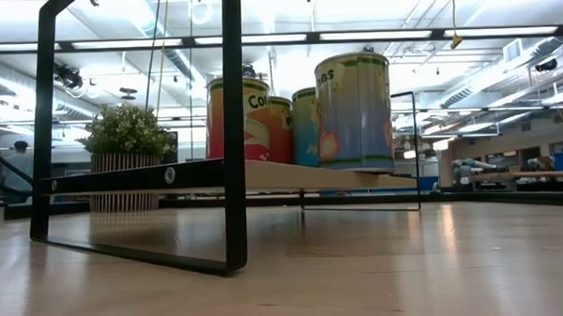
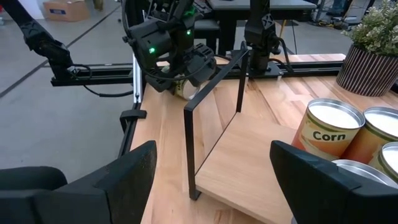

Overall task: Pick and place cans onto a shelf
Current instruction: Put the canned pears on the shelf

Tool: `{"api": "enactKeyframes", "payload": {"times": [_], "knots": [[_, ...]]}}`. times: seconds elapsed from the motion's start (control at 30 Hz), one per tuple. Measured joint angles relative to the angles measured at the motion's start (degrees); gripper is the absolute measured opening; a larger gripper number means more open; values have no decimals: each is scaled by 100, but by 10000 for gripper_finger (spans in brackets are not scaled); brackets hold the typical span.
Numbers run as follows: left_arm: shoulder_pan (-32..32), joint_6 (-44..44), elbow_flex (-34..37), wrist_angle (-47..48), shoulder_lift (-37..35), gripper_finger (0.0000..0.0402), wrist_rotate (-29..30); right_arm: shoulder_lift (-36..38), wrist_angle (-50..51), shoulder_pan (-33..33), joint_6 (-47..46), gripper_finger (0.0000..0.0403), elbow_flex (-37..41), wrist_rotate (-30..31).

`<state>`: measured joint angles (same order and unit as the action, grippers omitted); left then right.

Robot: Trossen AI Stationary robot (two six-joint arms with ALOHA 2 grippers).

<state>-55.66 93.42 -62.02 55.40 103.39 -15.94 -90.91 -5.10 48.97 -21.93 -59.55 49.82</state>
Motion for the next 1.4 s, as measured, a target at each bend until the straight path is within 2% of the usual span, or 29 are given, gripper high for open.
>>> {"api": "enactKeyframes", "payload": {"times": [0.07, 0.2, 0.33, 0.5, 0.6, 0.8, 0.93, 1.07, 1.13, 1.4], "knots": [[0, -59, 0, 0, -10, 299, 5, 0, 0, 0, 0, 320, 0, 0], [26, -136, -245, 225, -195, 299, 207, 0, 2, 0, -27, 320, 0, -2], [37, -223, -847, 480, -621, 316, 1094, 0, -111, 19, 53, 320, 0, 0], [3, -822, -1666, 318, -992, 318, 2806, 0, -808, 127, 673, 320, 0, -1], [3, -2018, -2079, -402, -1001, 315, 3683, 0, -1337, 220, 1151, 320, 0, -2], [96, -5593, -2308, -2412, -1003, 319, 5812, 0, -1577, 83, 1174, 320, 0, -19], [385, -7516, -2311, -3198, -987, 320, 6733, 0, -1637, -111, 1142, 320, 0, -174], [857, -8727, -2174, -3922, -964, 321, 6784, 0, -1759, -256, 1442, 320, -2, -192], [1183, -9188, -2022, -4259, -964, 321, 6523, 0, -1744, -352, 1677, 320, -2, -87], [2137, -10121, -1994, -4486, -955, 322, 5538, 0, -1706, -485, 2931, 333, -2, 718]]}}
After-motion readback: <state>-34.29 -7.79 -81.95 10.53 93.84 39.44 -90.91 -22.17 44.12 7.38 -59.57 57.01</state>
